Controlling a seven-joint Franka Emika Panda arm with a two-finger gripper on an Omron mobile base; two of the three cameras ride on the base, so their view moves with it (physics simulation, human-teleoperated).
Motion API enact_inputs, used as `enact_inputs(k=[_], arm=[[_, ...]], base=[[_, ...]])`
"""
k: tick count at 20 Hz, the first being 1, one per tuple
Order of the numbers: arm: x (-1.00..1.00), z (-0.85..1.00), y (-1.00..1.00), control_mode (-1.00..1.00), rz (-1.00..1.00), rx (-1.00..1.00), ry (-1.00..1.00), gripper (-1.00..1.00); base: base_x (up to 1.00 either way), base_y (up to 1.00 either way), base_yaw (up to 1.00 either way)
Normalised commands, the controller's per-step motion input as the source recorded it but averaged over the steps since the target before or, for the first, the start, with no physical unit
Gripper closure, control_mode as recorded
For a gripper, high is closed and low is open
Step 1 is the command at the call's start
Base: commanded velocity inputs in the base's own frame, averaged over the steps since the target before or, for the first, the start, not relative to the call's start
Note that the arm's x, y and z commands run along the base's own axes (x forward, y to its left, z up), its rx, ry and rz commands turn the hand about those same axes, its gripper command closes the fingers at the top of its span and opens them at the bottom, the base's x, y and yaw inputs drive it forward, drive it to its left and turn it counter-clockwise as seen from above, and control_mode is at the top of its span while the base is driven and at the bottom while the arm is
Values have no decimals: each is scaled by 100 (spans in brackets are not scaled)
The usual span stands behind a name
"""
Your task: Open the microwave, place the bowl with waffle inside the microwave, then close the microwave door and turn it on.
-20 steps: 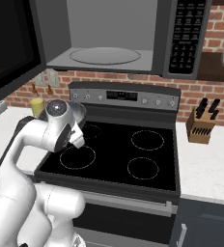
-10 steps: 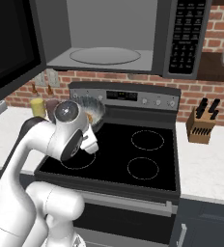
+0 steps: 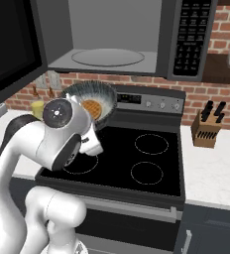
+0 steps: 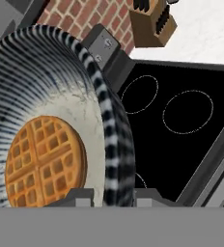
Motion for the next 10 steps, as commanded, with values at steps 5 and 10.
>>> enact_inputs(k=[5,10], arm=[[-20,97,-2,-100,-15,0,0,100],[-5,70,-4,-100,0,6,-5,100]], base=[[0,0,0],[0,0,0]])
